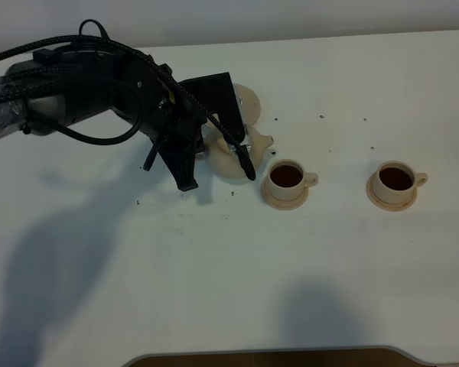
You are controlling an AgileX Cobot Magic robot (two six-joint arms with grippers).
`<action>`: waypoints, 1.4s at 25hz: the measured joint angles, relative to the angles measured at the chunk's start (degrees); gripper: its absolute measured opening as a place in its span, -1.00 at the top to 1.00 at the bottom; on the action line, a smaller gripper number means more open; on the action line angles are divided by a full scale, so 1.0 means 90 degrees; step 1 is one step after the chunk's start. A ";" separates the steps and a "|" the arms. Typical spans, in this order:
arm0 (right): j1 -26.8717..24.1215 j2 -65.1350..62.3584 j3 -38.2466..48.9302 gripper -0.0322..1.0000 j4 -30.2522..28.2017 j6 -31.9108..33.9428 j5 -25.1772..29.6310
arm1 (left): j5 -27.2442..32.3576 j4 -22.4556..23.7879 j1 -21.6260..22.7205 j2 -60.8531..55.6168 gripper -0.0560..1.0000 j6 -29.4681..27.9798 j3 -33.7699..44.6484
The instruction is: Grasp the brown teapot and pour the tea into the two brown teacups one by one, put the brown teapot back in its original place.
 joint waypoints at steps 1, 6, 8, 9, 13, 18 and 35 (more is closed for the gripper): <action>0.0000 0.0000 0.0000 0.16 0.0000 0.0000 0.0000 | -0.0169 -0.0054 0.0043 0.0000 0.70 -0.0012 0.0138; 0.0000 0.0000 0.0000 0.16 0.0000 0.0000 0.0000 | -0.1084 -0.0127 0.0142 0.0006 0.70 -0.0232 0.0806; 0.0000 0.0000 0.0000 0.16 0.0000 0.0000 0.0000 | -0.1230 -0.0130 0.0148 -0.0024 0.70 -0.0493 0.0817; 0.0000 0.0000 0.0000 0.16 0.0000 0.0000 0.0000 | -0.1299 -0.0135 0.0148 -0.0060 0.70 -0.0751 0.0798; 0.0000 0.0000 0.0000 0.16 0.0000 0.0000 0.0000 | -0.1463 -0.0137 0.0148 -0.0156 0.70 -0.2405 0.0404; 0.0000 0.0000 0.0000 0.16 0.0000 0.0000 0.0000 | -0.1116 -0.0028 0.0148 0.0044 0.70 -0.4034 -0.0315; 0.0000 0.0000 0.0000 0.16 0.0000 0.0000 0.0000 | 0.0944 0.0591 0.0148 0.2265 0.70 -0.5870 -0.3264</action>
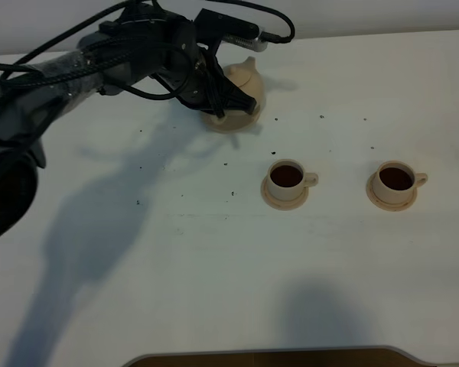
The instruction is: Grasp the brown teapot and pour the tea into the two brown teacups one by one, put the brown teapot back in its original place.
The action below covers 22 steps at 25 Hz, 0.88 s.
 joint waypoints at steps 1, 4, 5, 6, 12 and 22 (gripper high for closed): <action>0.0000 0.0000 0.0000 0.16 0.0000 0.0000 0.0000 | 0.0067 0.0028 0.0000 0.0081 0.70 -0.0013 -0.0044; 0.0000 0.0000 0.0000 0.16 0.0000 0.0000 0.0000 | 0.0161 0.0121 0.0000 0.0176 0.70 -0.0034 -0.0073; 0.0000 0.0000 0.0000 0.16 0.0000 0.0000 0.0000 | 0.0172 0.0165 0.0000 0.0176 0.70 -0.0046 -0.0078; 0.0000 0.0000 0.0000 0.16 0.0000 0.0000 0.0000 | 0.0203 0.0200 0.0000 0.0176 0.70 -0.0067 -0.0092; 0.0000 0.0000 0.0000 0.16 0.0000 0.0000 0.0000 | 0.0383 0.0562 0.0000 0.0176 0.70 -0.0234 -0.0134; 0.0000 0.0000 0.0000 0.16 0.0000 0.0000 0.0000 | 0.0302 0.0674 0.0000 0.0176 0.70 -0.0286 -0.0134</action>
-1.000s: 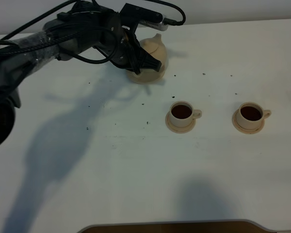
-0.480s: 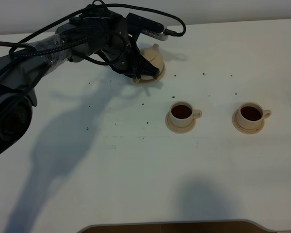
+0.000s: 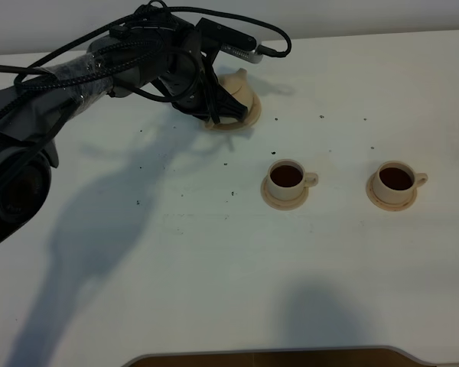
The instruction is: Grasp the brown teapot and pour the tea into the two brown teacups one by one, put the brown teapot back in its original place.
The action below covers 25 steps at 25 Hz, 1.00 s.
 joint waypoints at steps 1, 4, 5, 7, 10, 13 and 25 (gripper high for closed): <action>0.0000 0.0000 0.0000 0.16 0.0000 0.0000 0.0000 | -0.0022 0.0016 0.0000 0.0000 0.70 0.0000 0.0000; 0.0000 0.0000 0.0000 0.16 0.0000 0.0000 0.0000 | -0.0064 0.0015 0.0000 0.0000 0.70 0.0000 0.0000; 0.0000 0.0000 0.0000 0.16 0.0000 0.0000 0.0000 | -0.0069 0.0015 0.0000 0.0000 0.70 0.0000 0.0000; 0.0000 0.0000 0.0000 0.16 0.0000 0.0000 0.0000 | -0.0083 0.0015 0.0000 0.0000 0.67 0.0000 0.0000; 0.0000 0.0000 0.0000 0.16 0.0000 0.0000 0.0000 | -0.0139 0.0015 0.0000 0.0000 0.55 0.0000 0.0000; 0.0000 0.0000 0.0000 0.16 0.0000 0.0000 0.0000 | -0.0152 0.0015 0.0000 0.0000 0.36 0.0000 0.0000; 0.0000 0.0000 0.0000 0.16 0.0000 0.0000 0.0000 | 0.1212 -0.0123 -0.0079 -0.0353 0.09 0.0267 0.0000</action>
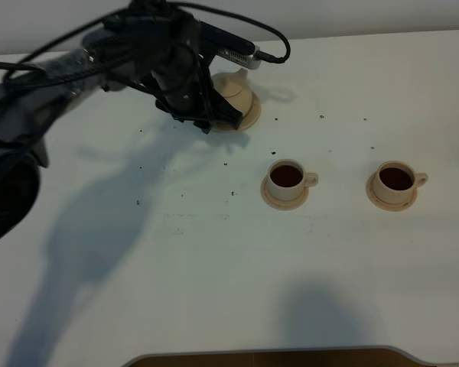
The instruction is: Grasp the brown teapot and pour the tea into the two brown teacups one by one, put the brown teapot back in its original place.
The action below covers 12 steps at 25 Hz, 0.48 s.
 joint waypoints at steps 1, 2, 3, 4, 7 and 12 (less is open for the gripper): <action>0.0000 0.0000 0.0000 0.16 0.0000 0.0000 0.0000 | 0.0241 -0.0018 -0.0014 -0.0132 0.09 0.0048 0.0000; 0.0000 0.0000 0.0000 0.16 0.0000 0.0000 0.0000 | 0.0454 -0.0052 -0.0039 -0.0246 0.09 0.0079 0.0000; 0.0000 0.0000 0.0000 0.16 0.0000 0.0000 0.0000 | 0.0714 -0.0102 -0.0060 -0.0385 0.09 0.0092 0.0000; 0.0000 0.0000 0.0000 0.16 0.0000 0.0000 0.0000 | 0.0968 -0.0152 -0.0084 -0.0521 0.09 0.0097 0.0000; 0.0000 0.0000 0.0000 0.16 0.0000 0.0000 0.0000 | 0.1630 -0.0270 -0.0097 -0.0833 0.09 0.0097 0.0000; 0.0000 0.0000 0.0000 0.16 0.0000 0.0000 0.0000 | 0.1882 -0.0468 -0.0097 -0.1126 0.09 0.0142 0.0254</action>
